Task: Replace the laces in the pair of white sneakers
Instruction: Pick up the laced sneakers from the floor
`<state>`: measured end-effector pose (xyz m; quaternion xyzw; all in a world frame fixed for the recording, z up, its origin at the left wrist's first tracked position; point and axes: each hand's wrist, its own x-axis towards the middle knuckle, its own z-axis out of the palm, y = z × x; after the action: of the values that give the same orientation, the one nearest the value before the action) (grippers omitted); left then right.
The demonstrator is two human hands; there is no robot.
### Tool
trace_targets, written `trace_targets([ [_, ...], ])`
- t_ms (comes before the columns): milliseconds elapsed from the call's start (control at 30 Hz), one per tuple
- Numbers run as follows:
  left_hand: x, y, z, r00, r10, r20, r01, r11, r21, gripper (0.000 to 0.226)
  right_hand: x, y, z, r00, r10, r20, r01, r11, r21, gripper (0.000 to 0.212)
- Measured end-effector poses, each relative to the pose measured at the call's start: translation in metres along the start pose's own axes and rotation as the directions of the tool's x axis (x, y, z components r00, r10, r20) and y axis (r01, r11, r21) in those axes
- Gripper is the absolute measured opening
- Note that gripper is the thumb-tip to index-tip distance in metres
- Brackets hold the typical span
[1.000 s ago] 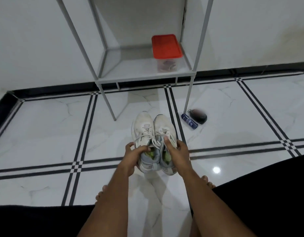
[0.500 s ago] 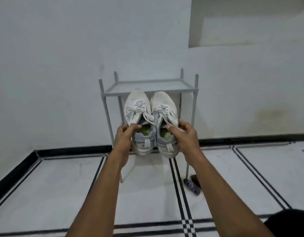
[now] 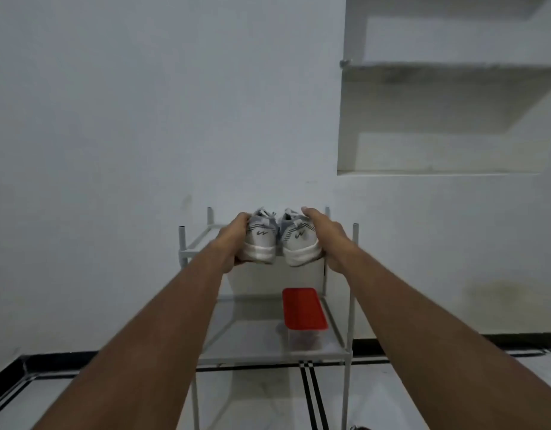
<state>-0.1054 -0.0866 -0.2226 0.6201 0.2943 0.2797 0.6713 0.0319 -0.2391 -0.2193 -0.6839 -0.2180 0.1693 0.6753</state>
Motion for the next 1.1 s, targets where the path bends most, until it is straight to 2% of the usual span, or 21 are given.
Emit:
trace_targets([
  [67, 0.007, -0.004, 0.001, 1.0, -0.001, -0.024, 0.0, 0.999, -0.04, 0.049, 0.006, 0.006, -0.001, 0.997, -0.009, 0.076, 0.009, 1.0, 0.008, 0.065],
  [167, 0.009, -0.021, 0.0, 0.99, 0.137, -0.027, -0.139, 0.987, -0.082, 0.05, -0.001, 0.015, 0.0, 0.989, -0.076, 0.127, 0.079, 0.997, -0.015, 0.061],
  [200, 0.014, -0.031, -0.001, 0.978, 0.199, -0.055, -0.2, 0.98, -0.001, 0.063, -0.006, 0.021, 0.002, 0.99, -0.108, 0.089, 0.114, 0.991, -0.071, 0.059],
  [233, 0.014, -0.041, -0.004, 0.957, 0.268, -0.108, -0.25, 0.956, 0.153, 0.08, -0.009, 0.031, 0.003, 0.988, -0.153, 0.013, 0.153, 0.977, -0.152, 0.061],
  [267, 0.011, -0.049, -0.006, 0.921, 0.356, -0.155, -0.294, 0.901, 0.319, 0.091, -0.015, 0.04, 0.004, 0.971, -0.222, -0.085, 0.195, 0.948, -0.251, 0.07],
  [300, 0.01, -0.057, -0.007, 0.86, 0.478, -0.178, -0.359, 0.814, 0.457, 0.088, -0.02, 0.05, 0.005, 0.933, -0.317, -0.171, 0.241, 0.902, -0.357, 0.079],
  [367, 0.003, -0.065, -0.006, 0.723, 0.681, -0.111, -0.513, 0.638, 0.574, 0.067, -0.023, 0.069, 0.007, 0.864, -0.461, -0.2, 0.327, 0.818, -0.473, 0.07],
  [433, 0.002, -0.066, -0.002, 0.651, 0.758, -0.047, -0.606, 0.555, 0.569, 0.048, -0.017, 0.08, 0.011, 0.88, -0.439, -0.183, 0.336, 0.847, -0.412, 0.048],
  [500, 0.004, -0.062, 0.004, 0.613, 0.789, -0.043, -0.621, 0.515, 0.591, 0.035, -0.009, 0.091, 0.018, 0.93, -0.323, -0.173, 0.255, 0.91, -0.327, 0.046],
  [567, 0.009, -0.055, 0.009, 0.614, 0.787, -0.06, -0.599, 0.514, 0.614, 0.034, -0.005, 0.102, 0.025, 0.959, -0.233, -0.161, 0.175, 0.934, -0.31, 0.056],
  [633, 0.01, -0.052, 0.013, 0.639, 0.769, -0.035, -0.572, 0.504, 0.647, 0.047, 0.001, 0.118, 0.03, 0.968, -0.175, -0.179, 0.13, 0.963, -0.237, 0.054],
  [733, 0.014, -0.051, 0.012, 0.675, 0.736, 0.046, -0.566, 0.477, 0.672, 0.066, 0.003, 0.134, 0.035, 0.991, -0.019, -0.132, 0.026, 0.998, 0.052, 0.04],
  [867, 0.017, -0.058, 0.01, 0.732, 0.674, 0.1, -0.541, 0.487, 0.686, 0.07, -0.001, 0.143, 0.038, 0.994, -0.026, -0.107, 0.033, 0.997, 0.065, 0.021],
  [967, 0.021, -0.075, 0.01, 0.753, 0.651, 0.098, -0.539, 0.525, 0.658, 0.061, -0.012, 0.146, 0.038, 0.998, -0.031, -0.056, 0.039, 0.989, 0.145, 0.026],
  [1100, 0.011, -0.094, 0.011, 0.685, 0.725, 0.075, -0.596, 0.498, 0.63, 0.045, -0.024, 0.137, 0.042, 0.995, -0.088, 0.038, 0.078, 0.976, 0.204, 0.038],
])
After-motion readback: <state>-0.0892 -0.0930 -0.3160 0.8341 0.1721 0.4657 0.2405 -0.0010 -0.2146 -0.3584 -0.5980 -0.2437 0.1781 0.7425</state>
